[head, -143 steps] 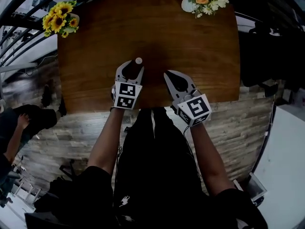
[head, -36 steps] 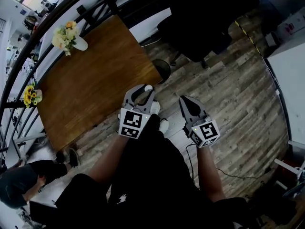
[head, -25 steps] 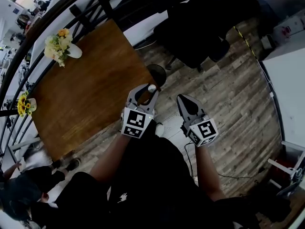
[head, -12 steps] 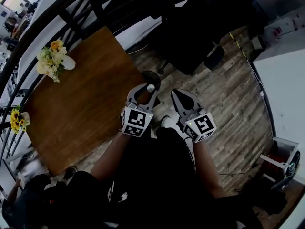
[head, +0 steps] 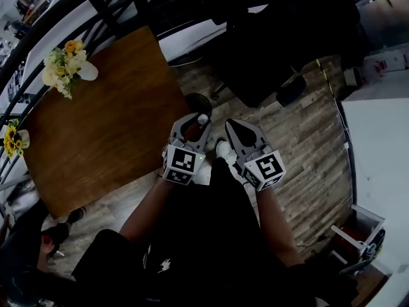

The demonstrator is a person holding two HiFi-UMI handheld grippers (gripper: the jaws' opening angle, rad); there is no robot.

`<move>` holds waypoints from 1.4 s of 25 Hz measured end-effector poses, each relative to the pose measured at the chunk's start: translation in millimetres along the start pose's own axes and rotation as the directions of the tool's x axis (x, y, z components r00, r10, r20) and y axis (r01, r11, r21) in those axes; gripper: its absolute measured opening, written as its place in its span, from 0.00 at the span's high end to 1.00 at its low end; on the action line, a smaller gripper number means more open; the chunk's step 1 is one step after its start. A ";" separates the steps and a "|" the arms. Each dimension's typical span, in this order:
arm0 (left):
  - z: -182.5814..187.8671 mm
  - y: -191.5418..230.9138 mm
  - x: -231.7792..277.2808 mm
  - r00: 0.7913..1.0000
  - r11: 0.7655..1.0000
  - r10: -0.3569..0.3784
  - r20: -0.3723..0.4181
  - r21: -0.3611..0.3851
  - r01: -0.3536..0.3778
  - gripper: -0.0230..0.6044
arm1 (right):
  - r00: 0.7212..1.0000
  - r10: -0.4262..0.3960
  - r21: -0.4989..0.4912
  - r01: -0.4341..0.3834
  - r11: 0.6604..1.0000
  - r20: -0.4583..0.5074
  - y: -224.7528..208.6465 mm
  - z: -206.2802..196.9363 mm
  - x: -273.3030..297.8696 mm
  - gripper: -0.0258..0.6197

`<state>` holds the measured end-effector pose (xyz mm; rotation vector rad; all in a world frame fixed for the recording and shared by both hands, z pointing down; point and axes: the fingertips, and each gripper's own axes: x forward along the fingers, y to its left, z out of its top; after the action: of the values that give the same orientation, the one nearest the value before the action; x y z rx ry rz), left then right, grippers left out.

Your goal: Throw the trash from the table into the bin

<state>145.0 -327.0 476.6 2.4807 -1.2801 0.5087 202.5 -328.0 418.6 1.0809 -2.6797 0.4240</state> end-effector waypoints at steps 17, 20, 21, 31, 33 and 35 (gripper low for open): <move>-72.8 -64.0 124.3 0.970 0.942 0.229 -0.076 -0.235 -0.241 0.75 | 0.947 0.305 0.021 -0.304 0.952 -0.097 -91.8 -101.5 4.6 0.94; -106.3 -62.5 145.0 0.954 0.924 0.279 -0.109 -0.239 -0.298 0.75 | 0.942 0.314 0.034 -0.313 0.949 -0.116 -103.5 -120.6 9.2 0.94; -119.9 -59.4 152.4 0.947 0.916 0.297 -0.120 -0.246 -0.318 0.75 | 0.939 0.321 0.044 -0.318 0.947 -0.120 -105.3 -128.6 12.6 0.94; -321.6 -2.6 241.9 0.840 0.831 0.432 -0.329 -0.218 -0.512 0.75 | 0.930 0.325 0.094 -0.313 0.945 -0.170 -145.3 -263.4 57.6 0.94; -359.0 9.7 250.5 0.821 0.828 0.440 -0.363 -0.191 -0.528 0.75 | 0.924 0.331 0.107 -0.316 0.943 -0.192 -147.6 -287.8 63.7 0.94; -391.3 21.8 253.5 0.802 0.822 0.452 -0.391 -0.167 -0.545 0.75 | 0.920 0.332 0.113 -0.314 0.943 -0.207 -150.1 -307.9 70.0 0.94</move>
<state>196.8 -356.6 939.5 1.7150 -1.7264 0.7792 287.9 -369.9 755.0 0.5616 -2.6554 0.6701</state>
